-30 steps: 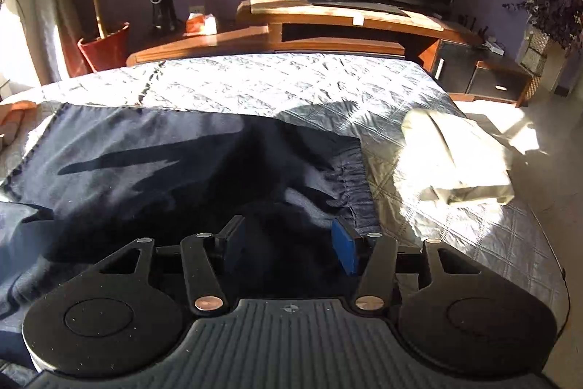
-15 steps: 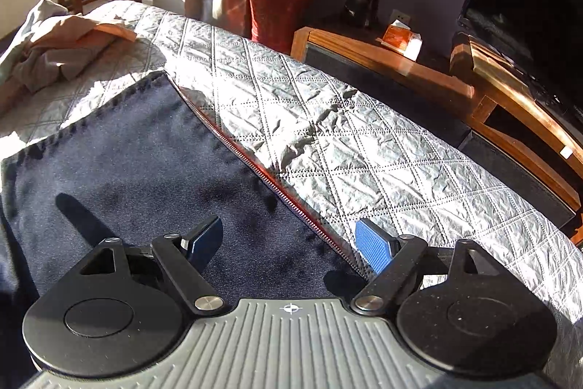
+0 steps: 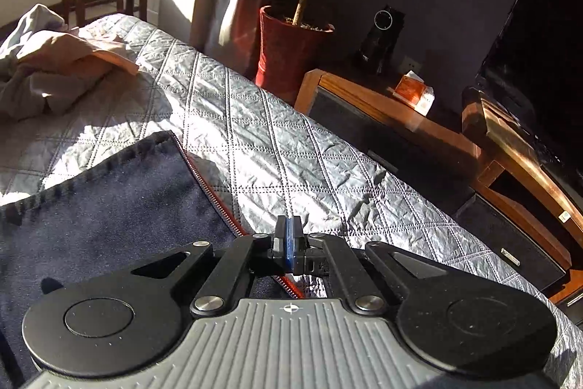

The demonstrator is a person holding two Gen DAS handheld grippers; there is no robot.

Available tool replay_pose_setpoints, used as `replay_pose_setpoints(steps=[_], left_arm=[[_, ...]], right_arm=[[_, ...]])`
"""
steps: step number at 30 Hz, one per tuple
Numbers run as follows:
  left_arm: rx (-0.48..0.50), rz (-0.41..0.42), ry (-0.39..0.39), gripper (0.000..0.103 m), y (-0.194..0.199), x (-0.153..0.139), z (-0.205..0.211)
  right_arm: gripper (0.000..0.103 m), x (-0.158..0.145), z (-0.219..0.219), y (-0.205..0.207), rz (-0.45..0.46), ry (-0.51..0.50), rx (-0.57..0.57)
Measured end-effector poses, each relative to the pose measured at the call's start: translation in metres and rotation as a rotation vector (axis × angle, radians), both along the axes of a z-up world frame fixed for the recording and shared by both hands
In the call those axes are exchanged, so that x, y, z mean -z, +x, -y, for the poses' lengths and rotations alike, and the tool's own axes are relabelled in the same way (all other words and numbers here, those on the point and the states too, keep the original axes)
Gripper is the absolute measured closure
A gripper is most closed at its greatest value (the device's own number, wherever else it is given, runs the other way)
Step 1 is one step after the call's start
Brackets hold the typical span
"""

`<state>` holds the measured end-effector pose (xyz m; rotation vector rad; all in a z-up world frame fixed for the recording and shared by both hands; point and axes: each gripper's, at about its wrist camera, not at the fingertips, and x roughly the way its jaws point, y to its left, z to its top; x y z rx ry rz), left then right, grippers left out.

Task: Fold clothes
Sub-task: 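Pinch and straighten the zipper edge with the right gripper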

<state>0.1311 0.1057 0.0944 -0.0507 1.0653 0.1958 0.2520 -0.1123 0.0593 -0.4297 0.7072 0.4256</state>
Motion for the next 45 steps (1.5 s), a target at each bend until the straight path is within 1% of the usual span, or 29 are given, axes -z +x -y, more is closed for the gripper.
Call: replay_pose_setpoints(steps=[1, 2, 3, 4, 5, 8, 10, 12, 14, 16, 17, 18, 20, 21, 22, 23, 25, 26, 28, 30, 31, 32, 33, 36, 37, 38, 41, 43, 45], left_arm=[[0.003, -0.001, 0.002, 0.001, 0.000, 0.000, 0.000], [0.003, -0.002, 0.002, 0.001, 0.000, 0.000, -0.001], [-0.003, -0.003, -0.002, 0.001, -0.001, 0.000, -0.003], [-0.012, -0.002, -0.009, 0.001, -0.001, -0.001, -0.005], [-0.017, 0.000, -0.016, 0.001, -0.002, -0.002, -0.007], [-0.012, 0.008, -0.018, 0.001, -0.006, -0.004, -0.010], [-0.007, 0.006, -0.017, 0.001, -0.006, -0.004, -0.010], [-0.005, 0.003, -0.028, 0.001, -0.007, -0.004, -0.011], [0.003, 0.002, -0.030, 0.001, -0.007, -0.004, -0.010], [0.014, 0.001, -0.031, 0.001, -0.007, -0.004, -0.007], [0.018, 0.000, -0.032, 0.001, -0.006, -0.004, -0.006], [0.022, -0.001, -0.033, 0.001, -0.006, -0.003, -0.006], [0.024, -0.003, -0.037, 0.001, -0.006, -0.003, -0.004], [0.024, -0.004, -0.040, 0.001, -0.006, -0.003, -0.004], [0.025, -0.005, -0.042, 0.001, -0.006, -0.003, -0.003], [0.027, -0.005, -0.041, 0.001, -0.006, -0.002, -0.002], [0.034, -0.007, -0.036, 0.001, -0.006, -0.002, 0.000], [0.035, -0.008, -0.035, 0.001, -0.006, -0.001, 0.000], [0.031, -0.010, -0.037, 0.001, -0.006, -0.001, 0.000], [0.030, -0.010, -0.033, 0.001, -0.006, 0.000, 0.000], [0.031, -0.011, -0.029, 0.001, -0.006, 0.000, 0.001], [0.031, -0.013, -0.027, 0.001, -0.006, 0.001, 0.001], [0.030, -0.015, -0.025, 0.001, -0.006, 0.001, 0.001], [0.025, -0.021, -0.024, 0.001, -0.005, 0.003, -0.002], [0.023, -0.020, -0.025, 0.001, -0.006, 0.003, -0.003], [0.020, -0.019, -0.028, 0.001, -0.006, 0.002, -0.004], [0.009, -0.014, -0.040, 0.001, -0.006, 0.000, -0.007], [0.012, -0.012, -0.043, 0.001, -0.007, -0.001, -0.006], [0.016, -0.011, -0.044, 0.001, -0.007, -0.001, -0.005]], right_arm=[[0.101, -0.005, -0.003, 0.003, -0.035, 0.014, 0.011], [0.082, -0.010, -0.006, 0.006, -0.070, 0.028, 0.022], [0.064, -0.006, -0.006, 0.003, -0.083, 0.011, 0.013], [0.031, -0.002, -0.006, 0.001, -0.096, -0.005, 0.003], [0.019, 0.001, -0.006, -0.002, -0.109, -0.021, -0.006], [0.019, 0.013, 0.001, -0.005, -0.137, -0.034, -0.021], [0.017, 0.021, 0.009, 0.004, -0.225, 0.012, 0.008], [0.016, 0.030, 0.014, 0.011, -0.236, 0.011, 0.044], [0.013, 0.038, 0.020, 0.020, -0.241, 0.017, 0.085], [0.013, 0.053, 0.027, 0.031, -0.353, 0.071, 0.103], [0.014, 0.056, 0.027, 0.030, -0.349, 0.080, 0.096], [0.019, 0.054, 0.027, 0.026, -0.329, 0.089, 0.074], [0.037, 0.052, 0.022, 0.025, -0.331, 0.093, 0.044], [0.042, 0.049, 0.020, 0.026, -0.329, 0.083, 0.038], [0.062, 0.046, 0.020, 0.028, -0.328, 0.080, 0.031], [0.099, 0.043, 0.020, 0.029, -0.330, 0.086, 0.021], [0.098, 0.036, 0.013, 0.027, -0.264, 0.045, 0.012], [0.098, 0.034, 0.010, 0.026, -0.242, 0.042, 0.008], [0.098, 0.025, -0.004, 0.020, -0.141, 0.017, -0.051], [0.098, 0.019, -0.022, 0.011, -0.024, -0.049, -0.144], [0.096, 0.016, -0.031, 0.006, 0.034, -0.082, -0.189], [0.086, 0.015, -0.036, 0.005, 0.079, -0.116, -0.168], [0.079, 0.013, -0.037, 0.007, 0.099, -0.121, -0.124], [0.048, -0.007, -0.012, 0.003, 0.155, -0.011, 0.045], [0.028, -0.014, -0.002, -0.002, 0.170, 0.019, 0.102], [0.021, -0.023, 0.015, -0.014, 0.159, 0.054, 0.155], [0.026, -0.030, 0.050, -0.065, 0.033, 0.131, 0.183], [0.026, -0.023, 0.063, -0.112, -0.045, 0.114, 0.200], [0.029, -0.014, 0.071, -0.160, -0.100, 0.104, 0.208]])
